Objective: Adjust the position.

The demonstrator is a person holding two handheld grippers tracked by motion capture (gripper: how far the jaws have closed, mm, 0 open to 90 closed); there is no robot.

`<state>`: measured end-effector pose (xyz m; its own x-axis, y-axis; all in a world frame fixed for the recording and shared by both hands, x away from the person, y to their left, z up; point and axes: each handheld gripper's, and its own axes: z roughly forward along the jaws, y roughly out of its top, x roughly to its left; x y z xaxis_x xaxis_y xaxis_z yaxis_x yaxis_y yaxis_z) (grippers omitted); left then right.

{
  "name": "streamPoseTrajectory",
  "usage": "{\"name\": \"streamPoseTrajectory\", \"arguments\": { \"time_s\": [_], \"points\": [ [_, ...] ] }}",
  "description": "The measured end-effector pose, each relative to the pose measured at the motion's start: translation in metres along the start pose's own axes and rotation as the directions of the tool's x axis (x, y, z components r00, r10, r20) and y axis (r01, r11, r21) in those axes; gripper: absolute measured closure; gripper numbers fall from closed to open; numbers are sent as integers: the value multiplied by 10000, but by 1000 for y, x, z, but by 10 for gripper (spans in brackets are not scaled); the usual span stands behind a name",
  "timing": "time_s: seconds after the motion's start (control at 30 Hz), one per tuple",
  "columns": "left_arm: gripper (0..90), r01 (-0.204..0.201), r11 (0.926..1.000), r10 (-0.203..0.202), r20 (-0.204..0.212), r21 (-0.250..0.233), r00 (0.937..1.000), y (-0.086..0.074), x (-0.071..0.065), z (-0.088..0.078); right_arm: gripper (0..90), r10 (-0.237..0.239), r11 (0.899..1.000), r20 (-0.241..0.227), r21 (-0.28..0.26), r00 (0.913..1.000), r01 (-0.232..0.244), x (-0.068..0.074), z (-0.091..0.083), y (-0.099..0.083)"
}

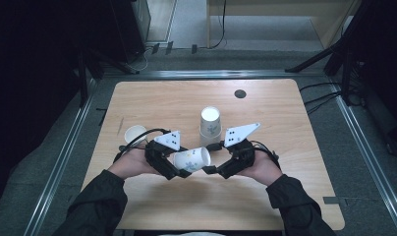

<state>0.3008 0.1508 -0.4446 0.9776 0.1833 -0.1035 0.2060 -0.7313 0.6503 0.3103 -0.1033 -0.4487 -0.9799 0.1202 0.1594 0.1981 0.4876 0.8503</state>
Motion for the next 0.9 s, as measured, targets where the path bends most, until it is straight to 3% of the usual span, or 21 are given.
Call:
{"name": "streamPoseTrajectory", "arguments": {
  "time_s": [0.23,0.6,0.9],
  "points": [
    [239,-130,9956,123,73,930,9999,6,-3,11,245,-178,9993,-120,334,9998,182,3,7,-1],
    [238,-262,9879,243,142,1530,9996,8,-8,22,282,-482,9937,-396,994,9981,519,7,21,-2],
    [238,-303,9871,285,138,1575,9995,8,-9,24,341,-542,9901,-559,1267,9970,609,9,24,-3]
  ]
}}
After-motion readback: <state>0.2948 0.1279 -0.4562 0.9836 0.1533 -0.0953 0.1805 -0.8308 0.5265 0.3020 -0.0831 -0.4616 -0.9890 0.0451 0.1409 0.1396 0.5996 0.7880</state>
